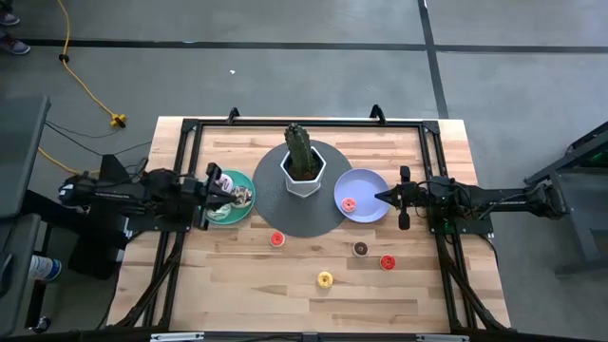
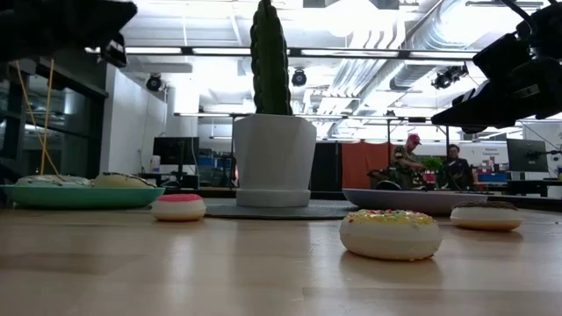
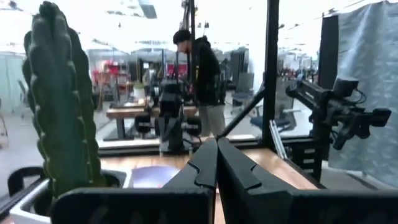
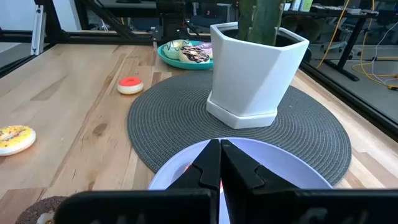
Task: Pick & Place donuts
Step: Put the small red donut on the purple plate
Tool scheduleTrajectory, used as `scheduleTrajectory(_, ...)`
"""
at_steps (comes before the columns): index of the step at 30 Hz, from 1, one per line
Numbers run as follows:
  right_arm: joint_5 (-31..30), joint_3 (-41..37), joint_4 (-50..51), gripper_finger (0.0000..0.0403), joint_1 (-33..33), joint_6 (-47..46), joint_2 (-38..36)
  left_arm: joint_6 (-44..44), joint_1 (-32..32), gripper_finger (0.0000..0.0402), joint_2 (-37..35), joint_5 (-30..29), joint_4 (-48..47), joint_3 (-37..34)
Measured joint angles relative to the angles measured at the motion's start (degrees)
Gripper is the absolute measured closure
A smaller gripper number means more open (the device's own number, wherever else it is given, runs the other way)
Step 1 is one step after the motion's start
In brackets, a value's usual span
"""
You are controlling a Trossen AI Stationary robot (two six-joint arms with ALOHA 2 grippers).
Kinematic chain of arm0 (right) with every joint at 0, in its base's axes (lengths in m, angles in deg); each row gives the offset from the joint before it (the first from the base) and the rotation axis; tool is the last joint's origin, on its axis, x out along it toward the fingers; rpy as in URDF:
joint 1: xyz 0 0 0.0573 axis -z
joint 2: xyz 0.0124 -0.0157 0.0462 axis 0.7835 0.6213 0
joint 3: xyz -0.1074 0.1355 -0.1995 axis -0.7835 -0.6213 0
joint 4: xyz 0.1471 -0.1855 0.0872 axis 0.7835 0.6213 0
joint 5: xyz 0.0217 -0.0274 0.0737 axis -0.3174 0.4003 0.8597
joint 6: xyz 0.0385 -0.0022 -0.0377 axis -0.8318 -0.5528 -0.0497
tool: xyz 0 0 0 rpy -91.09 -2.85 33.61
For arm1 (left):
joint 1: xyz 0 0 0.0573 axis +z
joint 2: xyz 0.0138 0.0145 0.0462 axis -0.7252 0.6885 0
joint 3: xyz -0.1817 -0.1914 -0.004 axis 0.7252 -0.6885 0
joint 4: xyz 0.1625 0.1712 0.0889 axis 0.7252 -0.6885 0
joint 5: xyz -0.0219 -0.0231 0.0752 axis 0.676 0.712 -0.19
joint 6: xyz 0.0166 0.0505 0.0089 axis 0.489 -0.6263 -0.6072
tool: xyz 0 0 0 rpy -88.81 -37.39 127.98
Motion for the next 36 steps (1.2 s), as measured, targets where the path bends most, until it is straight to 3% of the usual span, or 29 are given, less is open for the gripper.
scheduleTrajectory(10,0.0,0.0,0.0,0.0402,0.0,0.0,0.0,0.9,0.0,0.0401,-11.5,0.4,-4.3,-5.5)
scheduleTrajectory(13,0.0,0.0,0.0,0.0402,0.0,0.0,0.0,0.0,1.2,0.0401,-11.1,-0.5,-5.6,-5.5)
scheduleTrajectory(21,0.0,0.0,0.0,0.0402,0.0,0.0,0.0,1.8,6.0,0.0401,-11.3,3.6,-10.6,-5.6)
scheduleTrajectory(28,0.0,0.0,0.0,0.0402,0.0,0.0,0.0,1.4,6.0,0.0401,-11.2,-1.2,-15.1,-5.6)
scheduleTrajectory(36,0.0,0.0,0.0,0.0402,0.0,0.0,0.0,-4.4,5.9,0.0401,-11.2,0.2,-16.6,-5.7)
